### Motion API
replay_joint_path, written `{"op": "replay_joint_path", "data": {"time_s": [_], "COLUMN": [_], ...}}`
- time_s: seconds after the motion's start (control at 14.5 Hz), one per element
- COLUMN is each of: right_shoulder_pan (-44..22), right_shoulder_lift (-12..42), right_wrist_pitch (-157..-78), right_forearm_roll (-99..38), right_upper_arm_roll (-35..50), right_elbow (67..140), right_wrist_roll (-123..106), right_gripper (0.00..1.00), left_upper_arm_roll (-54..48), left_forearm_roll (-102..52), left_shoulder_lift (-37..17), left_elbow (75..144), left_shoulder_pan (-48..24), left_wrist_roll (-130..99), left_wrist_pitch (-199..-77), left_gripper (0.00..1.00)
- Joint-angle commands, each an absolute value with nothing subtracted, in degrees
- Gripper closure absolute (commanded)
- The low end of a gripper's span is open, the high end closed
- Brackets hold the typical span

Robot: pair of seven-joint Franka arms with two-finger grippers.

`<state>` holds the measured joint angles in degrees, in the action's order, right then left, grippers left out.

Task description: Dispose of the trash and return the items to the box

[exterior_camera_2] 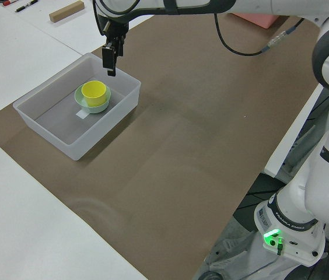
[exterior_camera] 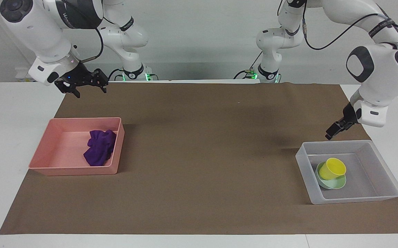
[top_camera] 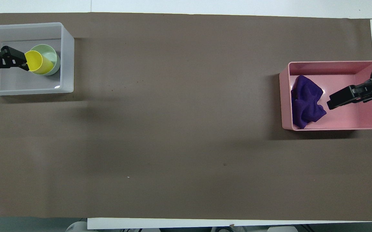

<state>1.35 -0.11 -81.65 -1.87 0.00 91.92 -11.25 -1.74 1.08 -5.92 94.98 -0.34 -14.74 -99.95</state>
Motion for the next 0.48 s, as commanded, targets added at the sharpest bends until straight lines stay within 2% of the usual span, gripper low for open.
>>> {"op": "replay_joint_path", "data": {"time_s": [0.0,0.41], "right_shoulder_pan": [1.58,2.46], "right_shoulder_lift": [-1.14,-1.49], "right_wrist_pitch": [-82.71,-82.35], "right_forearm_roll": [-1.49,-1.49], "right_upper_arm_roll": [0.26,-0.09], "right_elbow": [93.16,93.25], "right_wrist_roll": [-11.34,-12.22], "right_gripper": [0.01,0.01], "left_upper_arm_roll": [-1.41,-1.67], "left_forearm_roll": [2.29,2.2], "left_shoulder_lift": [0.16,2.9], "left_elbow": [95.98,96.06], "left_shoulder_pan": [-1.23,-1.23], "left_wrist_roll": [-9.14,-3.35], "left_wrist_pitch": [-94.76,-91.94], "left_gripper": [0.0,0.0]}}
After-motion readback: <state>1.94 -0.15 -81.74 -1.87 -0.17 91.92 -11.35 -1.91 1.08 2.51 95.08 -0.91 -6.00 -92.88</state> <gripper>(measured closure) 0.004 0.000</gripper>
